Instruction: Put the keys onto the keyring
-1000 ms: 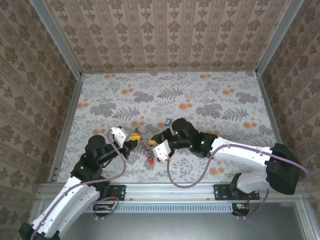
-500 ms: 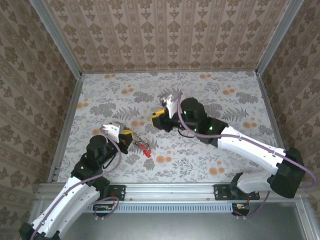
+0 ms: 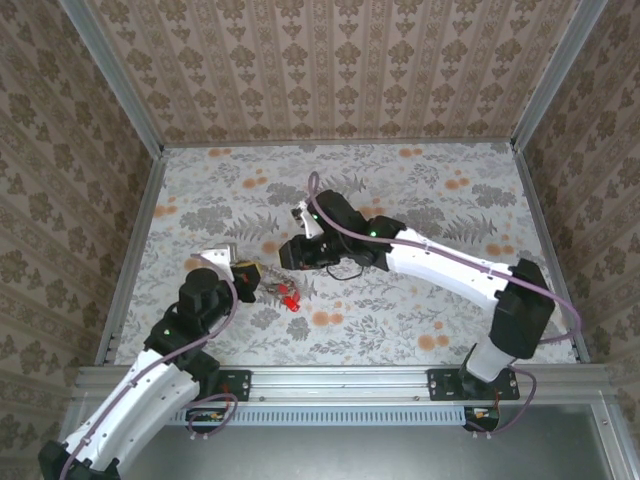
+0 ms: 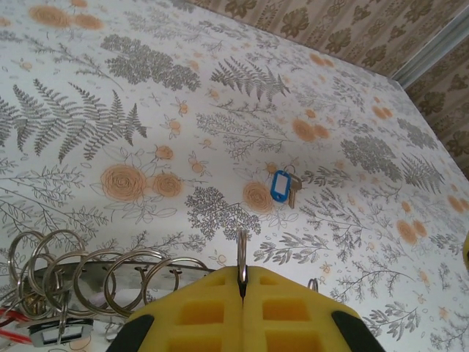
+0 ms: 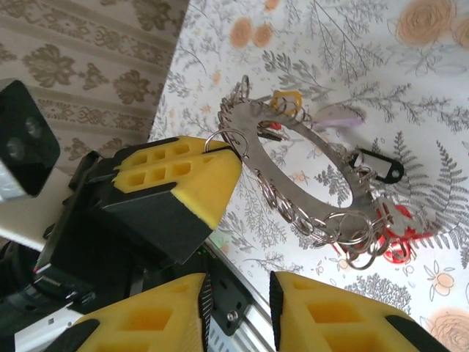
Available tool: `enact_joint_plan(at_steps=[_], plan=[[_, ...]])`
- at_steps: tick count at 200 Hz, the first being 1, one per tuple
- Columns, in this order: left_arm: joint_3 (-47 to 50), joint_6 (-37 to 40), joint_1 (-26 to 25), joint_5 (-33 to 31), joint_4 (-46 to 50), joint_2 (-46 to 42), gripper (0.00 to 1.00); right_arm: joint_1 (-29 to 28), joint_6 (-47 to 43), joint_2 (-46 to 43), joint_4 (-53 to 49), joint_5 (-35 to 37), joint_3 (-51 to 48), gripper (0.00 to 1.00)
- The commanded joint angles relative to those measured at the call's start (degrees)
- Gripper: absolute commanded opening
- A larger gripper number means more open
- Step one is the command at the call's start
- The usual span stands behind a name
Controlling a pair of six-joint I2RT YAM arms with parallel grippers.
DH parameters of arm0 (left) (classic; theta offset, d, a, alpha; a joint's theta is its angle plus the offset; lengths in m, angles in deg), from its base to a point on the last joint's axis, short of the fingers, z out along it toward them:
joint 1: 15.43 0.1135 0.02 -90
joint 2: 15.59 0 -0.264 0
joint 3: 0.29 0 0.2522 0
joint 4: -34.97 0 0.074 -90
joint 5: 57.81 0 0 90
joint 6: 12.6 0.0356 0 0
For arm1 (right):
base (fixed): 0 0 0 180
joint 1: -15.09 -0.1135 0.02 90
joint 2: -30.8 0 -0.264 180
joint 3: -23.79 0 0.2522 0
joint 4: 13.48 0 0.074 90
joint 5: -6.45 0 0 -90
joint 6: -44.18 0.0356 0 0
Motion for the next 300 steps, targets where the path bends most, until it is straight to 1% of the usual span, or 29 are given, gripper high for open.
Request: enact_joint_plan(at_steps=[1, 21, 61, 125, 187, 230, 253, 267, 300], plan=[[-3.59, -3.67, -0.43, 0.55, -2.34, 1.35, 0.0, 0.01, 1.06, 2.48, -6.34, -2.62, 3.74, 0.31], [-3.93, -4.82, -0.45, 1.77, -3.43, 2.59, 0.0, 0.02, 0.48, 4.87, -8.74, -2.22, 5.81, 0.3], [-4.18, -8.0, -0.45, 2.09, -5.93, 2.99, 0.0, 0.34, 0.74, 7.38, -9.25, -1.31, 6.66, 0.29], [-4.13, -11.3, -0.53, 3.84, -8.54, 5.36, 0.0, 0.43, 1.0, 8.0, -6.55, -2.53, 6.74, 0.26], [-3.94, -13.56, -0.53, 4.19, -10.93, 6.07, 0.0, 0.81, 2.48, 8.04, -5.09, -0.25, 5.14, 0.28], [-3.25, -15.55, -0.52, 5.07, -12.12, 6.16, 0.0, 1.38, 5.2, 7.15, 3.26, 0.45, 1.64, 0.28], [-2.79, -16.66, -0.54, 5.3, -12.78, 6.28, 0.0, 1.56, 6.45, 7.31, 4.24, 2.05, 0.81, 0.28], [-2.78, -16.76, -0.49, 5.41, -12.87, 6.34, 0.0, 1.51, 6.96, 7.24, 4.64, 3.04, 0.15, 0.31], [-2.52, -16.91, -0.63, 5.26, -13.46, 6.56, 0.0, 1.6, 7.58, 6.83, 7.7, 4.01, -1.73, 0.32]])
